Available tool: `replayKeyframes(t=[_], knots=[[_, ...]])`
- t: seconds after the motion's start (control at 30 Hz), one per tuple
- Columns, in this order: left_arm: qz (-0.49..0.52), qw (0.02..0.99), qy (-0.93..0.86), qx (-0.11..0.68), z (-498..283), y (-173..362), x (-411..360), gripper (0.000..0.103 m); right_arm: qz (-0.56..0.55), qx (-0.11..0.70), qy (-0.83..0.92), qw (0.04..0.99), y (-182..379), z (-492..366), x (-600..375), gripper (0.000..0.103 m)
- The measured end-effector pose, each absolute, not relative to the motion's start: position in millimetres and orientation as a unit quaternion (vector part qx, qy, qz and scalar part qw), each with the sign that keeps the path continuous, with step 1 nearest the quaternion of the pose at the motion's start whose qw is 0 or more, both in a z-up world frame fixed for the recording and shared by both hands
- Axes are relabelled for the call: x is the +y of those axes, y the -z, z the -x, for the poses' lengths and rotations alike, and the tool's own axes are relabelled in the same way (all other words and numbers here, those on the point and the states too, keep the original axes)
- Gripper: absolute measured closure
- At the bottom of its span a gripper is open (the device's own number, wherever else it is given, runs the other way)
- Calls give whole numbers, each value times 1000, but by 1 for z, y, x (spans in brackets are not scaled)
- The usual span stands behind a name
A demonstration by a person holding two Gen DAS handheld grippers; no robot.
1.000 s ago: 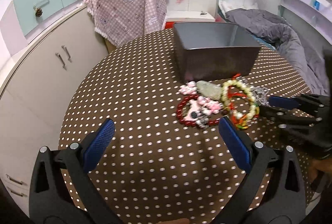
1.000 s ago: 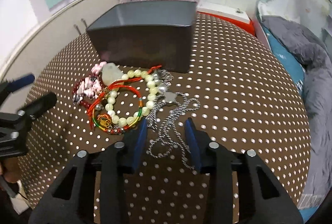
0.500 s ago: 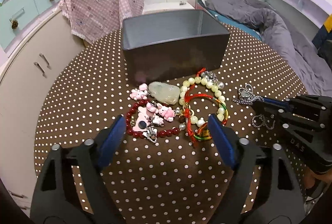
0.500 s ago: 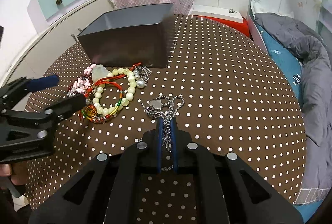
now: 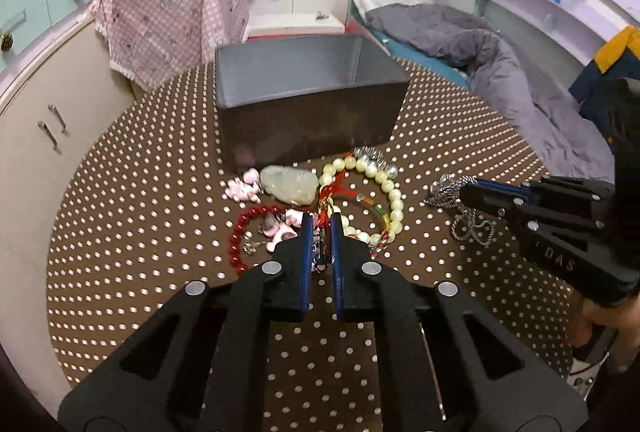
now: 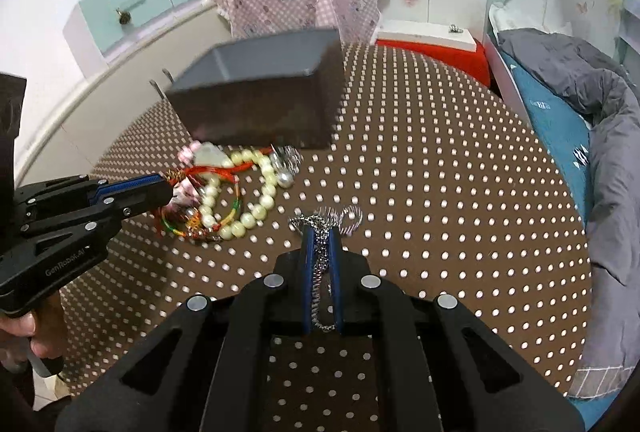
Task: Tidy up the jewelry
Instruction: 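Grasp the silver chain necklace with the right tool while the left tool grasps the red string bracelet, then carry both pieces over the metal tin and open both tools to drop them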
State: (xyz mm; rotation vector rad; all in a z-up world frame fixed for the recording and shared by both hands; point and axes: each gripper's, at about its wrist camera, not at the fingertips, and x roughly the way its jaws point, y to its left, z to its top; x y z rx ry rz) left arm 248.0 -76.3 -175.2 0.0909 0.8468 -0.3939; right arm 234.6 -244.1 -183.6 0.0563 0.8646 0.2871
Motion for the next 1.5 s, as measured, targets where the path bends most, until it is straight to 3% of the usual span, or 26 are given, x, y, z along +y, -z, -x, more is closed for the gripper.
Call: replayKeyframes(t=[0.53, 0.93, 1.23, 1.27, 1.3, 1.33, 1.37, 1.43, 1.5], knots=[[-15, 920, 215, 327, -235, 106, -39, 94, -63, 346, -208, 913, 100, -228, -254, 97], [-4, 934, 223, 279, -280, 54, -37, 94, -31, 287, -237, 928, 30, -270, -233, 97], [-19, 921, 202, 332, -341, 77, -56, 91, -56, 350, -227, 907, 67, -342, -220, 95], [-23, 921, 192, 337, -345, 81, -56, 82, -69, 361, -215, 905, 76, -349, -223, 89], [-23, 922, 185, 340, -346, 81, -54, 35, -78, 366, -209, 904, 81, -351, -227, 86], [-16, 928, 173, 330, -345, 81, -49, 5, -81, 366, -204, 904, 82, -352, -228, 77], [-8, 936, 165, 311, -340, 79, -44, 5, -88, 364, -191, 907, 84, -350, -233, 51], [-8, 938, 155, 310, -336, 79, -37, 5, -96, 351, -171, 916, 83, -346, -240, 8], [-4, 943, 137, 303, -329, 77, -28, 5, -103, 337, -153, 923, 80, -337, -249, 7]])
